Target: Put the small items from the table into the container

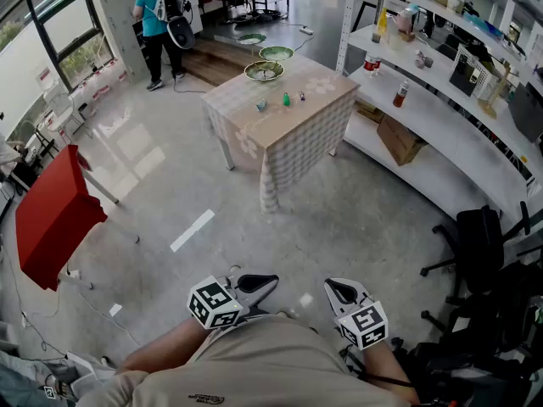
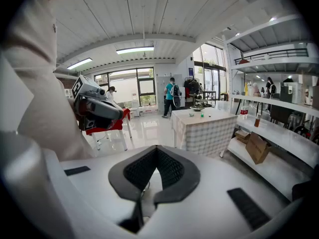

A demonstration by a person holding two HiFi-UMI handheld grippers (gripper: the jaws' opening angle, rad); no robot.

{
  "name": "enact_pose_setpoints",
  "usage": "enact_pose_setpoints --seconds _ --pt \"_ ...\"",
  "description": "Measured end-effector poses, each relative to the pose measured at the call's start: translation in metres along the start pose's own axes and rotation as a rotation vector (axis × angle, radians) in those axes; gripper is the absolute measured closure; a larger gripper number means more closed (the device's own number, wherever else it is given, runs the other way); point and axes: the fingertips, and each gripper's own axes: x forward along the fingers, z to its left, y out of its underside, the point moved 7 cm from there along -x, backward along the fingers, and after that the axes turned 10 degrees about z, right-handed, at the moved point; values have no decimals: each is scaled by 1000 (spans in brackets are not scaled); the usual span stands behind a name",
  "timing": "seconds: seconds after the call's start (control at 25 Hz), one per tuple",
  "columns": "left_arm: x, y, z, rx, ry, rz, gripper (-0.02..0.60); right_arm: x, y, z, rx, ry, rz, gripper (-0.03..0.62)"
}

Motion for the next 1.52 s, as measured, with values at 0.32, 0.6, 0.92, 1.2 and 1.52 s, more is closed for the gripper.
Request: enact_pose_setpoints --seconds 0.32,0.6,0.92,1.2,1.52 --pt "26 -19 13 42 15 31 574 3 5 -26 23 12 22 582" --pt "37 -35 56 8 22 26 574 39 -11 -59 73 19 31 580" --pt "53 -65 170 -59 48 -34 574 119 -70 -117 88 54 64 510" --pt "44 -119 286 -87 49 -103 572 201 -159 -179 75 79 89 510" --pt "25 -148 397 -95 3 -137 572 288 -247 -233 4 116 116 510"
